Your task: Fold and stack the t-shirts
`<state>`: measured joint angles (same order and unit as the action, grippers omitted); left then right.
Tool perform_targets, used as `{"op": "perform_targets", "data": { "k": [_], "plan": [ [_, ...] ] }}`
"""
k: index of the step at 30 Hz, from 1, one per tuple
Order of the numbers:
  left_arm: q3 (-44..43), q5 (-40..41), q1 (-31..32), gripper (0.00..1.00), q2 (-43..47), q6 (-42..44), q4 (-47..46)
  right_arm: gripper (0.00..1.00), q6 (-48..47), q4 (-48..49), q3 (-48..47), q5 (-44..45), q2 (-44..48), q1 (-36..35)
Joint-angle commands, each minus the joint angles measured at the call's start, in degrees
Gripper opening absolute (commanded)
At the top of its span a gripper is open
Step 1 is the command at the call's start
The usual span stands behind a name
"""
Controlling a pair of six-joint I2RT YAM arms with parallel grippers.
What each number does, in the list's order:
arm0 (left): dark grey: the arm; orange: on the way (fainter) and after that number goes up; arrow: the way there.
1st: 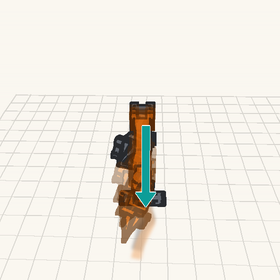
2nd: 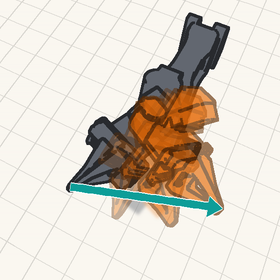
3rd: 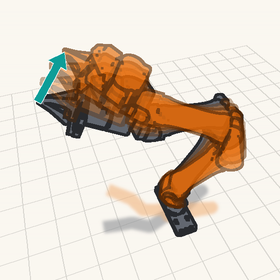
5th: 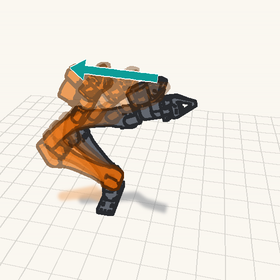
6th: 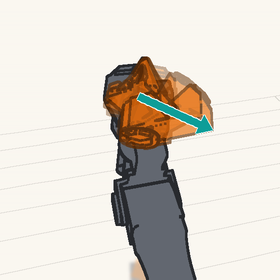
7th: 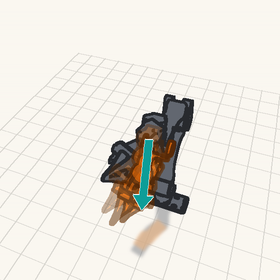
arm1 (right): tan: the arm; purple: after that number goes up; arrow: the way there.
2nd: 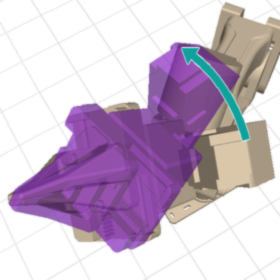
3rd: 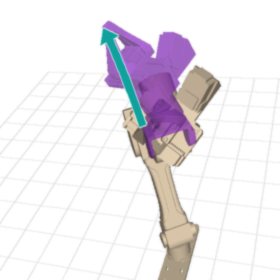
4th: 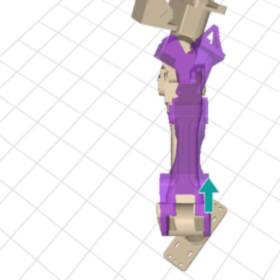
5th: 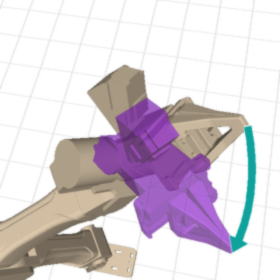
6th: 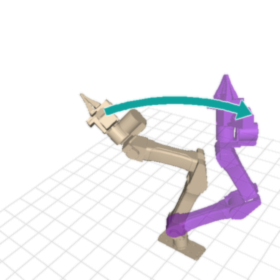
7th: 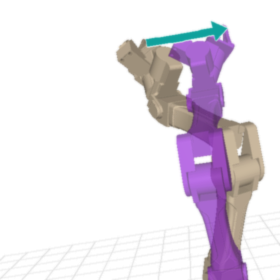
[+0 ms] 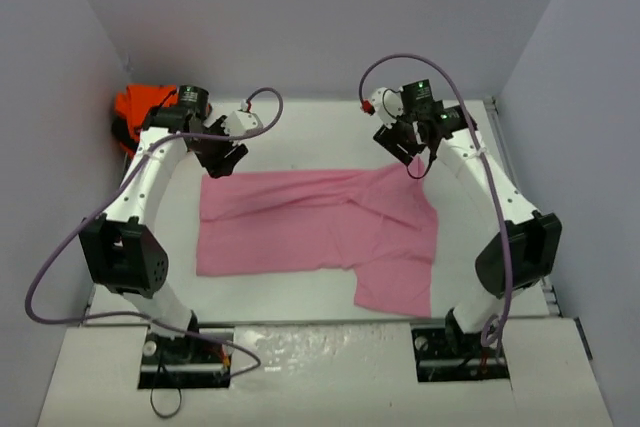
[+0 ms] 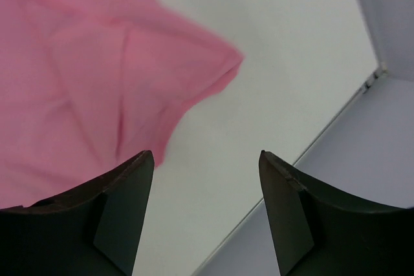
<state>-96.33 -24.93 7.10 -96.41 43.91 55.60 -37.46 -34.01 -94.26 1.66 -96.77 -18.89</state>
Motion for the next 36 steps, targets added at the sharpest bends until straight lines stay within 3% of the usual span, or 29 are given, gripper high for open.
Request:
{"op": "perform_targets", "data": {
  "k": [1, 5, 9, 12, 13, 19, 25, 36],
  "plan": [
    [14.88, 7.35, 1.44, 0.48, 8.34, 12.70, 11.16, 0.66, -10.99, -13.67, 15.58, -6.92, 11.83, -2.87],
    [21.87, 9.50, 1.35, 0.47, 11.65, 13.97, 11.58, 0.66, -11.54, -18.92, 22.33, -7.67, 13.04, -3.60],
    [20.60, 8.22, 0.35, 0.46, 8.09, 12.20, 10.37, 0.46, -9.33, -16.85, 23.84, -8.68, 7.58, -3.49],
    [17.88, 7.98, 0.24, 0.44, 3.42, 10.04, 8.17, 0.08, -6.67, -15.07, 20.73, -10.40, 1.32, -3.56],
    [17.10, 7.44, 0.14, 0.43, 2.31, 9.78, 7.60, 0.00, -6.16, -14.25, 19.11, -10.68, -0.59, -3.59],
    [12.39, 6.27, -1.65, 0.25, -2.21, 6.09, -0.76, 0.00, -4.91, -10.46, 12.98, -10.05, -6.94, -3.53],
    [2.84, 4.72, -2.09, 0.11, -14.31, 1.99, -1.20, 0.00, -3.50, -9.50, 6.73, -10.17, -15.98, -3.44],
    [-10.06, 8.01, -2.02, 0.10, -29.59, 0.89, 2.20, 0.00, -2.18, -9.25, -3.96, -5.38, -29.19, -2.79]
  ]
}}
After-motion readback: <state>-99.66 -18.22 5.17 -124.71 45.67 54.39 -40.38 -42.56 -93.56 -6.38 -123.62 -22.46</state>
